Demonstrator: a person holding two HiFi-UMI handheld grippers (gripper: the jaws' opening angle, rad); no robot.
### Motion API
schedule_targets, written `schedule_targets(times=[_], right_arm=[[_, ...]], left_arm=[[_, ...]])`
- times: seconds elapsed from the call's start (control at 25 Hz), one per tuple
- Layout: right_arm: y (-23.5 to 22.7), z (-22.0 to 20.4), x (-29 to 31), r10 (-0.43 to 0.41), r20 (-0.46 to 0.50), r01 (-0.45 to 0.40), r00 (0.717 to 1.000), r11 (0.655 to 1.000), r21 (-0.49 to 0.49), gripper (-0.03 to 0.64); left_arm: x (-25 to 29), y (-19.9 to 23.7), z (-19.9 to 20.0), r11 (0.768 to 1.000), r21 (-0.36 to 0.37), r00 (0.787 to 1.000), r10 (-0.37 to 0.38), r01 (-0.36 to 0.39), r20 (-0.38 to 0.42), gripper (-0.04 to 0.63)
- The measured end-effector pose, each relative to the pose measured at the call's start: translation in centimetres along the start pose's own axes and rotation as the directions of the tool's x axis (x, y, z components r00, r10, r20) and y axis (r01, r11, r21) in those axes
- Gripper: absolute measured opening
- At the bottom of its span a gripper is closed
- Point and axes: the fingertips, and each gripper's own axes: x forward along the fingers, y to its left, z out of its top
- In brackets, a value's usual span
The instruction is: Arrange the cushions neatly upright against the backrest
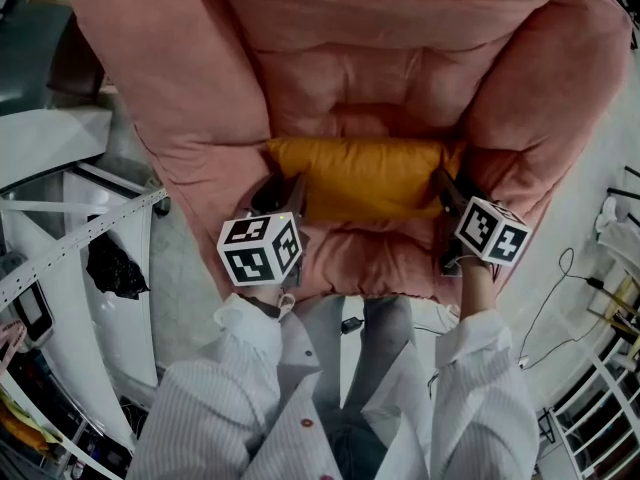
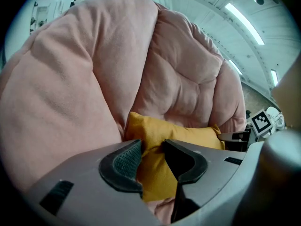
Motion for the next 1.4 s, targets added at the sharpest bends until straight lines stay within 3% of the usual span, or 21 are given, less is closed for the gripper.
schedule_targets(times=[0.24,0.48,0.6,0.64,0.72,0.84,1.0,1.12,1.28,1.4], right_arm=[[0.6,0.9,-2.9,-0.002,-0.009,0.001,1.000,0.995,-0.096,0.167],[4.5,3.4,-9.2,0.087,0.044,-0.079,0.995,0.985,-0.151,0.167],[2.8,3.0,-7.9,0.170,0.073,-0.159,0.983,0.978,-0.135,0.167],[2.4,2.4,-4.8,0.231,0.096,-0.218,0.968,0.968,-0.124,0.167],[3.0,1.5,4.0,0.385,0.174,-0.369,0.906,0.922,-0.121,0.167],[-0.3,0.4,8.1,0.484,0.238,-0.459,0.842,0.875,-0.157,0.166],[-0.3,2.6,2.0,0.547,0.317,-0.495,0.774,0.836,-0.235,0.146],[2.1,5.3,-3.3,0.571,0.400,-0.479,0.717,0.820,-0.313,0.105],[4.9,7.7,-9.5,0.609,0.477,-0.462,0.634,0.792,-0.399,0.066],[6.5,8.5,-13.0,0.638,0.503,-0.462,0.583,0.770,-0.440,0.033]], left_arm=[[-2.6,-1.3,1.1,0.996,-0.089,0.999,-0.006,0.010,0.050,0.150],[-7.4,-5.9,4.5,0.997,-0.042,0.991,-0.062,0.067,0.115,0.150],[-4.7,-8.4,3.3,0.994,-0.015,0.986,-0.109,0.112,0.129,0.149],[-2.6,-7.7,3.0,0.995,0.016,0.985,-0.096,0.094,0.142,0.150],[1.9,-4.1,3.4,0.993,0.119,0.981,-0.027,0.004,0.194,0.149],[7.1,-5.3,1.7,0.983,0.182,0.968,-0.027,-0.020,0.249,0.149],[5.2,-11.2,3.6,0.971,0.235,0.940,-0.117,0.041,0.321,0.144],[1.7,-14.7,6.6,0.953,0.288,0.900,-0.207,0.097,0.382,0.138],[-2.3,-18.8,8.7,0.915,0.367,0.845,-0.327,0.170,0.423,0.101],[-4.4,-21.5,9.2,0.883,0.417,0.817,-0.397,0.215,0.418,0.058]])
